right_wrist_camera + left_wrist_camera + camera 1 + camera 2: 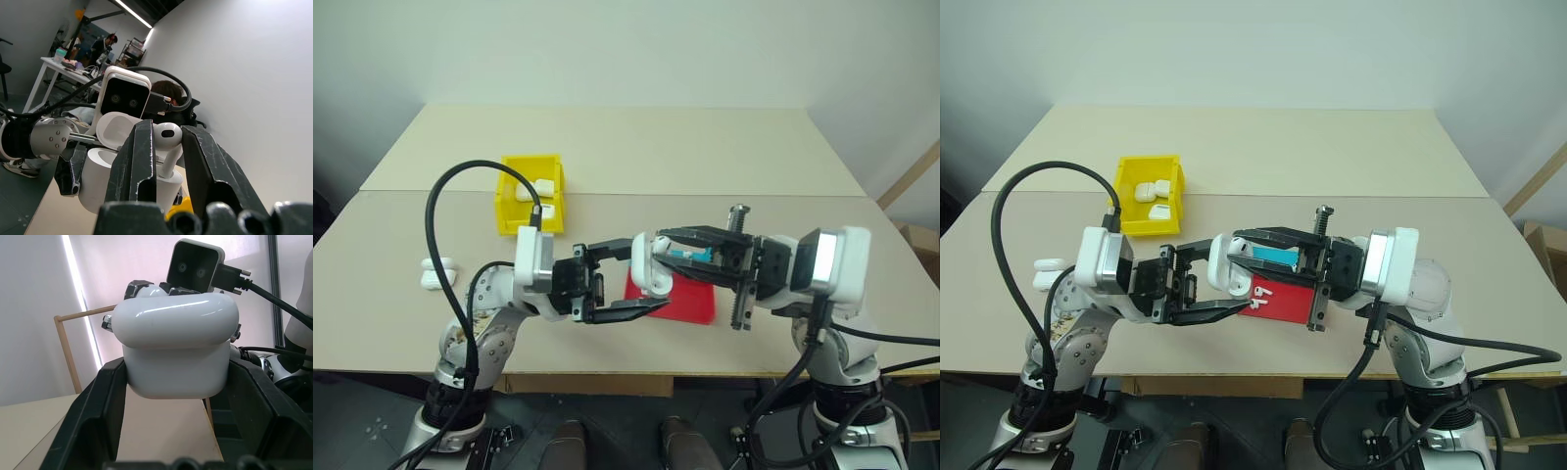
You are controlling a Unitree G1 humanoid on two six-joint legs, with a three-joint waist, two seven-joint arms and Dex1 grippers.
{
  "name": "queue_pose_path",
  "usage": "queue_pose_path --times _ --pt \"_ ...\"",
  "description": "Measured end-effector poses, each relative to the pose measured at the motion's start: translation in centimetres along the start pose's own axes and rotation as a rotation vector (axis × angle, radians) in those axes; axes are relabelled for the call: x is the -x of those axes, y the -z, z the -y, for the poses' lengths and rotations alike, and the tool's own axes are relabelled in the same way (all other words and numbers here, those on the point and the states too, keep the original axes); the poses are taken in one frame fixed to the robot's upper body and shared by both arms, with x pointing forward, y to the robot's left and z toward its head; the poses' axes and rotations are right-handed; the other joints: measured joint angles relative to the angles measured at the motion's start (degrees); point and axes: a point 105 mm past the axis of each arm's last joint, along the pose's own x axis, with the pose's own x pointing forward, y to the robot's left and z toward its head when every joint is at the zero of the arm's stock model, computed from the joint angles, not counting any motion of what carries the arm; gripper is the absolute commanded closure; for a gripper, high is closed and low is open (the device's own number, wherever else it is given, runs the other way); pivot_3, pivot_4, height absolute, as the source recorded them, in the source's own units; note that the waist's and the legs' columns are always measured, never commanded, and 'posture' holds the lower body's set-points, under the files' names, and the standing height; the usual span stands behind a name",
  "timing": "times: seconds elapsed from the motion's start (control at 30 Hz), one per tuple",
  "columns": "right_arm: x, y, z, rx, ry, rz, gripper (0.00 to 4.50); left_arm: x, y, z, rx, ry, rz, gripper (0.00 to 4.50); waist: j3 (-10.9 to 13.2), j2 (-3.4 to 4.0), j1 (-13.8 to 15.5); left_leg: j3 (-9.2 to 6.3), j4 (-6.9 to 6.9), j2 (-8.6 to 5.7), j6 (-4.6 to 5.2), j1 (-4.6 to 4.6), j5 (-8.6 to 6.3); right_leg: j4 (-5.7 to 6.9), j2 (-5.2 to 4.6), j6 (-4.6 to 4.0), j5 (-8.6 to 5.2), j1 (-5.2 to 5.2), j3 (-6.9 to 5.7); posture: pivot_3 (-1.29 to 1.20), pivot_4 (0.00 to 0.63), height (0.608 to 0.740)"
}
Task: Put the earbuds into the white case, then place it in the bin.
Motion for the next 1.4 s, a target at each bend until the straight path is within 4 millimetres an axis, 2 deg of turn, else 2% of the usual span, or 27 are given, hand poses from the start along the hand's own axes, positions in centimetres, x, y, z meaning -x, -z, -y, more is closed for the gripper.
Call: queue_pose_path --times 0.07,0.23,0.7,0.87,1.03,1.13,1.27,1.4 --pt "0.0 0.1 0.0 -0.003 -0.008 -0.01 3.82 0.1 0.1 0.0 0.003 0.0 -0.003 1.72 0.0 0.0 0.0 0.0 0.0 0.0 0.0 0.0 0.0 0.0 0.0 0.0 0.0 0.0 0.0 0.0 0.15 0.74" --pt "0.2 0.3 0.2 -0.016 -0.006 -0.031 2.25 0.1 0.3 0.0 -0.001 0.008 -0.01 1.72 0.0 0.0 0.0 0.0 0.0 0.0 0.0 0.0 0.0 0.0 0.0 0.0 0.0 0.0 0.0 0.0 0.15 0.74" --pt "0.6 0.3 0.7 -0.018 0.023 -0.062 2.25 0.2 0.4 -0.1 -0.035 0.001 -0.009 1.72 0.0 0.0 0.1 0.0 0.0 -0.01 0.0 0.0 0.0 0.0 -0.01 0.0 0.0 0.01 0.0 0.0 0.15 0.74" --pt "2.0 1.6 2.6 -0.067 0.066 -0.301 2.25 2.0 1.0 -0.8 -0.053 -0.037 -0.073 1.72 0.0 0.0 -0.2 0.06 0.0 0.01 0.0 0.03 0.0 0.03 0.01 -0.01 0.0 -0.03 0.06 0.0 0.15 0.74" --pt "2.8 2.6 5.7 -0.063 0.084 -0.583 2.25 5.9 2.4 0.0 -0.041 -0.06 -0.191 1.72 0.0 0.02 -0.2 0.14 -0.08 0.06 0.0 0.07 0.0 0.02 0.04 -0.07 -0.03 -0.07 0.12 0.0 0.15 0.74" --pt "3.0 4.2 6.9 -0.166 0.035 -0.718 2.25 7.7 3.3 0.9 -0.04 -0.07 -0.254 1.72 0.0 0.03 -0.1 0.21 -0.07 0.04 0.01 0.04 0.0 -0.03 -0.01 -0.06 -0.03 -0.08 0.15 0.0 0.15 0.74" --pt "3.3 6.7 8.6 -0.237 -0.011 -0.928 2.25 8.4 3.9 1.9 -0.04 -0.084 -0.261 1.72 0.0 0.04 0.0 0.2 -0.08 0.07 0.01 0.0 -0.01 -0.03 0.0 -0.07 -0.03 -0.15 0.11 0.0 0.15 0.74" --pt "4.2 9.8 8.9 -0.287 -0.086 -1.131 2.25 9.2 4.6 2.6 -0.046 -0.112 -0.302 1.72 0.0 0.05 -0.1 0.25 -0.09 0.06 0.02 -0.04 -0.01 -0.02 -0.02 -0.09 -0.04 -0.22 0.14 0.0 0.15 0.74"
